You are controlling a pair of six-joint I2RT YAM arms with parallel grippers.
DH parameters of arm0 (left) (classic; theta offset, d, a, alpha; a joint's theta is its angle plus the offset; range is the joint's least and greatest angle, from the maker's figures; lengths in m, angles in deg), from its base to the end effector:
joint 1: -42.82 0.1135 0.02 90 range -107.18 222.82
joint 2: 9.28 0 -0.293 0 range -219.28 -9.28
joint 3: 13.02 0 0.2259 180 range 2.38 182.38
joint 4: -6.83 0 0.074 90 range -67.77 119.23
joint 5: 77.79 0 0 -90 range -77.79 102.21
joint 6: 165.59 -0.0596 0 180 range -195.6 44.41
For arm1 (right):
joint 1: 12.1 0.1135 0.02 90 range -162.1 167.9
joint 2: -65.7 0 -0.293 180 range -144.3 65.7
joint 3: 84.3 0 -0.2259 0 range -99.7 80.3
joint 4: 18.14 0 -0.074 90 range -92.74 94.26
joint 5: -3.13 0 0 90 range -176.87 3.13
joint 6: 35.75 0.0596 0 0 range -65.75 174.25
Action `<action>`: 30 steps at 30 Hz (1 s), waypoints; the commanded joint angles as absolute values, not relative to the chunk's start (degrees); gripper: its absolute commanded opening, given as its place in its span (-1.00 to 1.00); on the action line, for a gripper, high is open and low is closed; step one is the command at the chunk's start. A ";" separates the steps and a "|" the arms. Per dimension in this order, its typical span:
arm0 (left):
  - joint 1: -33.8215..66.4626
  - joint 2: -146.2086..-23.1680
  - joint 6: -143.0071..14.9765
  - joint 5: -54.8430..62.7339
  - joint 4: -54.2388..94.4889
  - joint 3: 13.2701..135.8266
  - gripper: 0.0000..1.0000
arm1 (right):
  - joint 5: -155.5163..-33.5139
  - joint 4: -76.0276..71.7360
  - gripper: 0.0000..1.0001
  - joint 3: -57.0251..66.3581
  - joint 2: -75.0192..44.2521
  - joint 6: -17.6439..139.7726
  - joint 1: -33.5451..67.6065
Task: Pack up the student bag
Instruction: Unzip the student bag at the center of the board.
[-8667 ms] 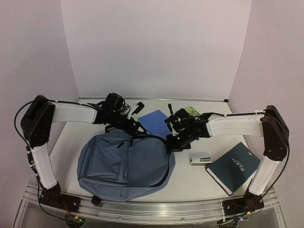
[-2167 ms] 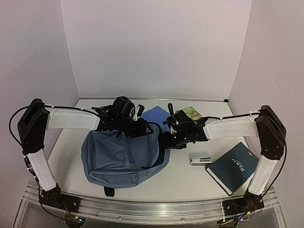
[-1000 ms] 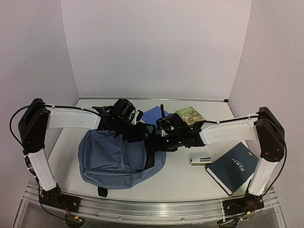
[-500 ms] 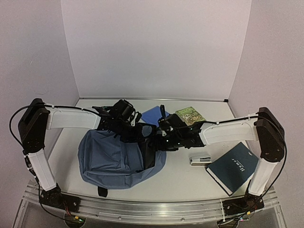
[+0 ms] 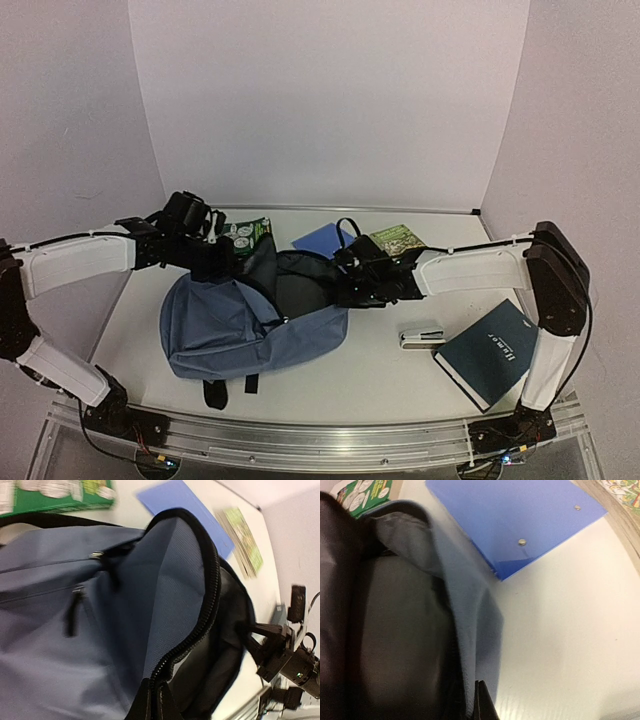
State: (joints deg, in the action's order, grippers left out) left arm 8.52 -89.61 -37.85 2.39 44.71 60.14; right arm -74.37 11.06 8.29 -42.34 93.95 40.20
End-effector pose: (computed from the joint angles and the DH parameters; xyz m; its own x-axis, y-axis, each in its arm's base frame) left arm 0.2328 -0.1711 0.2802 -0.8631 -0.1413 -0.4848 0.1600 0.8341 -0.5279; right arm 0.2594 0.3145 0.2115 -0.7984 -0.0133 -0.6020 -0.2302 0.9305 0.2848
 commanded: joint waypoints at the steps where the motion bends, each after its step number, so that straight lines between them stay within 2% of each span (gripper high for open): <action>1: 14.30 -80.56 -39.49 6.66 49.35 59.28 -1.00 | -68.40 13.94 -1.00 9.49 -35.76 93.81 36.21; 6: 21.03 -74.09 -39.56 5.24 51.39 54.93 -1.00 | -68.10 14.22 -1.00 14.65 -32.90 94.44 32.87; 12: 26.57 -71.89 -39.56 1.76 51.25 48.82 -1.00 | -67.97 14.22 -1.00 18.41 -34.08 96.05 31.41; 18: 28.79 -72.42 -38.27 0.60 47.32 41.99 -0.99 | -68.27 13.20 -1.00 20.87 -35.89 97.07 29.83; 24: 28.86 -74.68 -36.56 -6.11 41.39 36.21 -0.99 | -72.12 12.55 -0.98 20.39 -33.98 95.24 29.74; 25: 28.85 -74.88 -36.43 -7.81 39.83 35.22 -0.99 | -73.03 12.55 -0.82 19.99 -33.08 94.90 29.74; 26: 28.86 -75.04 -36.45 -9.35 37.89 34.49 -0.99 | -74.09 12.55 -0.55 19.71 -31.73 94.62 29.73; 27: 28.85 -75.18 -36.51 -11.13 36.45 33.73 -1.00 | -74.73 12.56 -0.17 19.53 -30.56 94.46 29.74; 29: 28.83 -75.75 -36.91 -14.45 33.09 32.99 -0.99 | -75.48 13.02 0.32 19.32 -27.76 94.28 29.74; 30: 28.84 -76.35 -37.09 -15.93 32.09 32.97 -1.00 | -75.50 13.50 0.48 19.33 -26.71 94.20 29.70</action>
